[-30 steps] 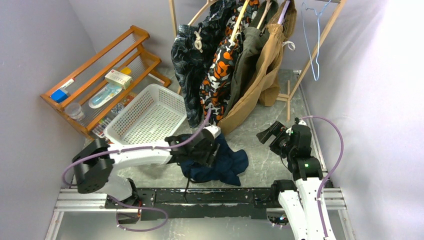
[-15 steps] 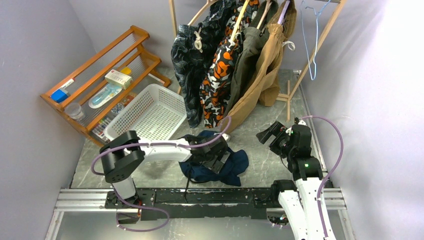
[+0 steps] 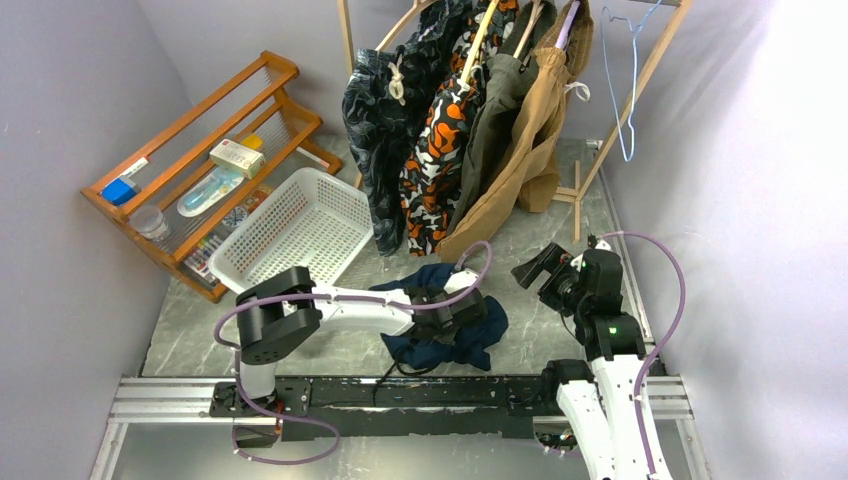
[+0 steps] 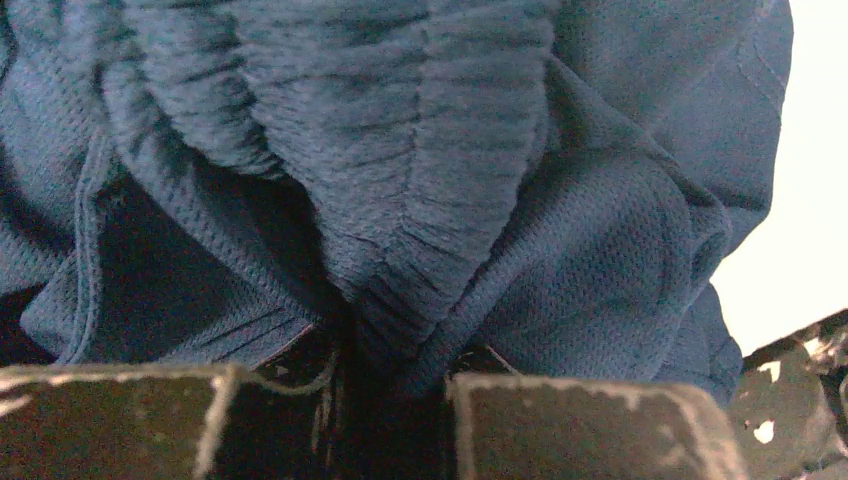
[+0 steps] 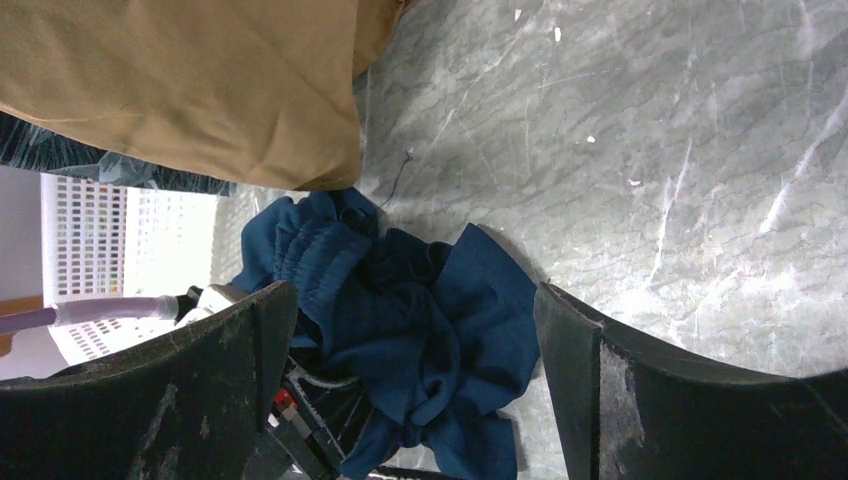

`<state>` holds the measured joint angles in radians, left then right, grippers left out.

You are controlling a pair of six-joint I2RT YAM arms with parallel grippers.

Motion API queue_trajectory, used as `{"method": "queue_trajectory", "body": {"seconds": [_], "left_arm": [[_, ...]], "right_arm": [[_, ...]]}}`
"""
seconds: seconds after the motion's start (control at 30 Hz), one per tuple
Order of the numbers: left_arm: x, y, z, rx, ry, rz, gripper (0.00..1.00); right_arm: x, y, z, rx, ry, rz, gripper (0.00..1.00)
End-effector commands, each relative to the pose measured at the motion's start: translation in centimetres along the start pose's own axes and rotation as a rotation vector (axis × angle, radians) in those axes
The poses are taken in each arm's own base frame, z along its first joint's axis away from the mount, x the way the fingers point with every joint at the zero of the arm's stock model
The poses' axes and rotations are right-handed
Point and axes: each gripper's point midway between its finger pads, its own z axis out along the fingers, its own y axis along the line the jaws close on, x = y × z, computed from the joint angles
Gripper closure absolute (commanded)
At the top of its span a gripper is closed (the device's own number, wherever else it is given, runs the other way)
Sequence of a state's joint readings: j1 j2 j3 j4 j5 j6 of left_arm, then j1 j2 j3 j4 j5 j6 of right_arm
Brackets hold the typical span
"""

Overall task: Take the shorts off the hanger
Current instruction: Pick up the shorts at the center of the board.

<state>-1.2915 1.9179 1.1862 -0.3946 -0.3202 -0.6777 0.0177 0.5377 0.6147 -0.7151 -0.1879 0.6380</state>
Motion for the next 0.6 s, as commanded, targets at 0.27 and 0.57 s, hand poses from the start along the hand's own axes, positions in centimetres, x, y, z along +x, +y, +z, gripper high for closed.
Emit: {"method": "queue_trajectory", "body": {"seconds": [0.27, 0.57], "left_arm": [[2.3, 11.6, -2.0, -0.357, 0.063, -0.167, 0.93], [-10.2, 17.5, -12.0, -0.470, -0.229, -0.240, 0.93]], "right_arm": [[-0.4, -0.2, 0.2, 0.008, -0.017, -0.003, 0.09], [-0.5, -0.2, -0.2, 0.008, -0.032, -0.006, 0.09]]}}
